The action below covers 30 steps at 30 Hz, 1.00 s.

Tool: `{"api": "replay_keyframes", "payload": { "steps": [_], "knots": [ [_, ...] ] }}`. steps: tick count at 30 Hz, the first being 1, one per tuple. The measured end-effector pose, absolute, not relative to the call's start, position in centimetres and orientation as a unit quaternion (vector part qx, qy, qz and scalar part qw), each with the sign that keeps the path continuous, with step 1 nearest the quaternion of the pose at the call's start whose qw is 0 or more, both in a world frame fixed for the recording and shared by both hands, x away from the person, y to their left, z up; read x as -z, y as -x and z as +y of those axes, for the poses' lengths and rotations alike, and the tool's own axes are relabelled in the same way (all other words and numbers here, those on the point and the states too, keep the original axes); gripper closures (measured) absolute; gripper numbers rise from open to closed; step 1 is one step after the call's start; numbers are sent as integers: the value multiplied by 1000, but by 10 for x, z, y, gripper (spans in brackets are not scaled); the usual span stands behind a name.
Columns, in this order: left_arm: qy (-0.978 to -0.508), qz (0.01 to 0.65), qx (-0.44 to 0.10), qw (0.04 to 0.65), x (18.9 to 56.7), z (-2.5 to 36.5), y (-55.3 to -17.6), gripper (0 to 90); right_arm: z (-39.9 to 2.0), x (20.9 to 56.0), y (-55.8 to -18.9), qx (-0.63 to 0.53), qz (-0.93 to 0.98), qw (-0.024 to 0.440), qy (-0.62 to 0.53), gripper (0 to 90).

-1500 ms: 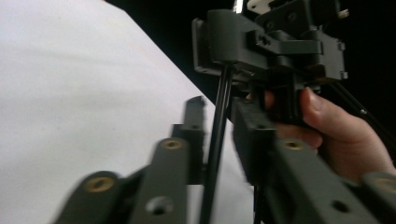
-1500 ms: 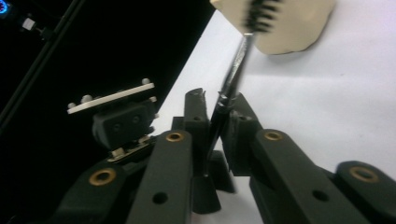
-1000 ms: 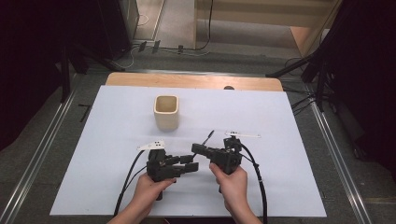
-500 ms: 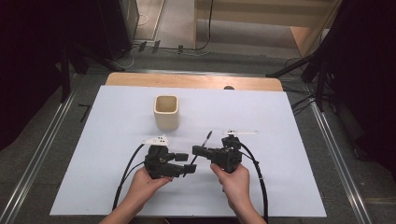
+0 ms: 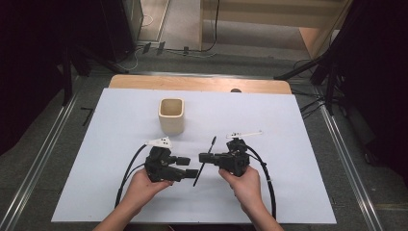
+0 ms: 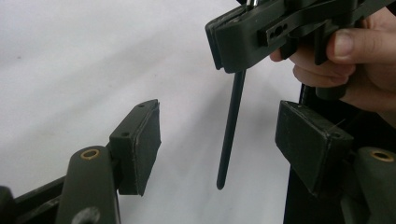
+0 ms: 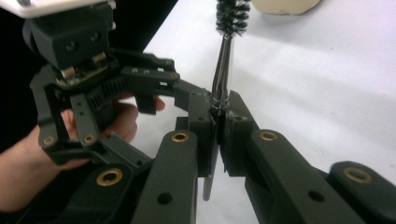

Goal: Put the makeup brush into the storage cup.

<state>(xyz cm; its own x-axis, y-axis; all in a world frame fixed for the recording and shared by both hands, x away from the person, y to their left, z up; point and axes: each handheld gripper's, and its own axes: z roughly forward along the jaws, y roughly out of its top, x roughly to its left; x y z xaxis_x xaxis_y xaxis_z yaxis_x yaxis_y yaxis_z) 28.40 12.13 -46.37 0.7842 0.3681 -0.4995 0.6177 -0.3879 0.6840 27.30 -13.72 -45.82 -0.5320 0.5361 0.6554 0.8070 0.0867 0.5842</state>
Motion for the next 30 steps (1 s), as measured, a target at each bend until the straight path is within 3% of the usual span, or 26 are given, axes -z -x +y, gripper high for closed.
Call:
{"api": "replay_keyframes", "payload": {
  "steps": [17, 30],
  "knots": [
    [-844, 247, 181, 441, 465, 123, -292, 315, -131, 459, -281, 478, -765, 172, 396, 857],
    [-842, 248, 205, 433, 469, 115, -290, 320, -124, 461, -280, 479, -765, 200, 381, 856]
  ]
}}
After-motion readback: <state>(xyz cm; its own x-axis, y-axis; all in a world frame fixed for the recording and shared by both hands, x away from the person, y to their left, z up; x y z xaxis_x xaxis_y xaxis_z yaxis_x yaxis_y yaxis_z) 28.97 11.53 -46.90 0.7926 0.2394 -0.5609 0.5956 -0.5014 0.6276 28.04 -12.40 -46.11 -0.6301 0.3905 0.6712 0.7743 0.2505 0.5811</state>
